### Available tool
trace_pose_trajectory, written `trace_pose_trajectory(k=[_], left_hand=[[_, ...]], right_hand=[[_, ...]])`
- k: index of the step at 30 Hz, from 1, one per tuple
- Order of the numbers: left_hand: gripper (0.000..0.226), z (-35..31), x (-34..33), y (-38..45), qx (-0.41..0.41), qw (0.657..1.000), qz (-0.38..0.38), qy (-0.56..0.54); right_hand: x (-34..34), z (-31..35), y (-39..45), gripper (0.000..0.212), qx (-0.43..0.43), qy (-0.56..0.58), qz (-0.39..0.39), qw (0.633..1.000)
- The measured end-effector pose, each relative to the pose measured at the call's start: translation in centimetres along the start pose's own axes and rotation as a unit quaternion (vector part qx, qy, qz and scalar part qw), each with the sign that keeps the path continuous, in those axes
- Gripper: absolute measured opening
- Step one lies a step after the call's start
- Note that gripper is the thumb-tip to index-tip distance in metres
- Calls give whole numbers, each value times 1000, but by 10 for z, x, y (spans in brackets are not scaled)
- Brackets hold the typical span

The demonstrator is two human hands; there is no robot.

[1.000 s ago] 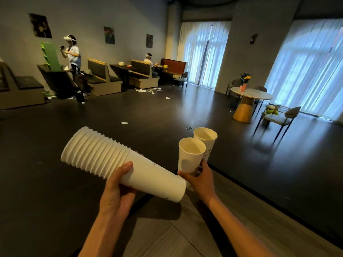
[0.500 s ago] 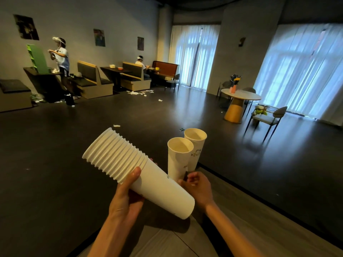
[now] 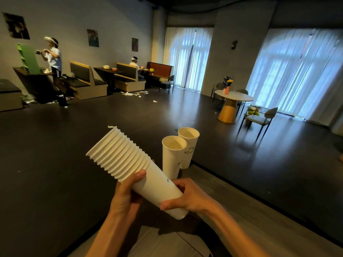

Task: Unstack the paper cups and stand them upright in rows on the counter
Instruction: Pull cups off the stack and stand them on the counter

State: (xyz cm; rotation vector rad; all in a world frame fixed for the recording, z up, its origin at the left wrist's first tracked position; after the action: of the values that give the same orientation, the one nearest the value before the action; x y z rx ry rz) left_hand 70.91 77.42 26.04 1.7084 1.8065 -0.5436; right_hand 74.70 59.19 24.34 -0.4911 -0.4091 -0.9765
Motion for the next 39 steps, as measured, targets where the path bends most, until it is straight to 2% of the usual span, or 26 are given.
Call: trace_pose_trajectory(k=[1,3,8,11,15,18,21,22,25,26,33,39], left_hand=[[80,-4,0,0,-14,1000,9,26],[81,-7,1,2,-35,998,9,59],[82,-12,14,6,-46,998,-35,36],[76,-20,16,8,-52,997,-39,48],[70,-40,15,5,-108,989,-46,95],[85,-67,25,5,-139,984,-59,96],[106,-94,41,4,-139,986,-87,-3],[100,-102,44,2,-141,985,-94,-43],[45,-118,51,-6,-146,980,-100,-93],[39,-120,55,-8,-144,979,-108,-98],[38,-136,64,-18,-162,972,-127,-110],[36,-128,55,-18,-133,979,-124,-90]], right_hand=[[-3,2,0,56,10,-6,-4,1000],[-7,5,1,59,24,-19,-26,999],[-17,9,9,82,52,-69,-139,987],[-26,19,13,80,78,-80,-147,983],[-37,25,24,79,85,-110,-158,978],[-41,17,27,78,66,-110,-184,974],[-47,3,29,77,60,-71,-214,972],[-48,0,30,76,60,-49,-225,971],[-51,2,35,73,60,11,-240,969],[-51,4,37,72,61,24,-241,968],[-57,1,50,70,39,100,-264,958],[-58,2,54,71,32,107,-257,960]])
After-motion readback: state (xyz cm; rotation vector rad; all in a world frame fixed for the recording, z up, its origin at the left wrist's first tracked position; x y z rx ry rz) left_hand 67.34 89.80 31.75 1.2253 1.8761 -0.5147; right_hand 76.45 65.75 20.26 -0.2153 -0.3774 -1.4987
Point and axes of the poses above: each hand's wrist, its own y-axis towards the middle knuckle, its own x-axis out of the back of the hand, z = x × y, the point moved 3 cm from there along y, towards the middle knuckle, and after that the axes turned 4 degrees about z, right-handed, at the moved point
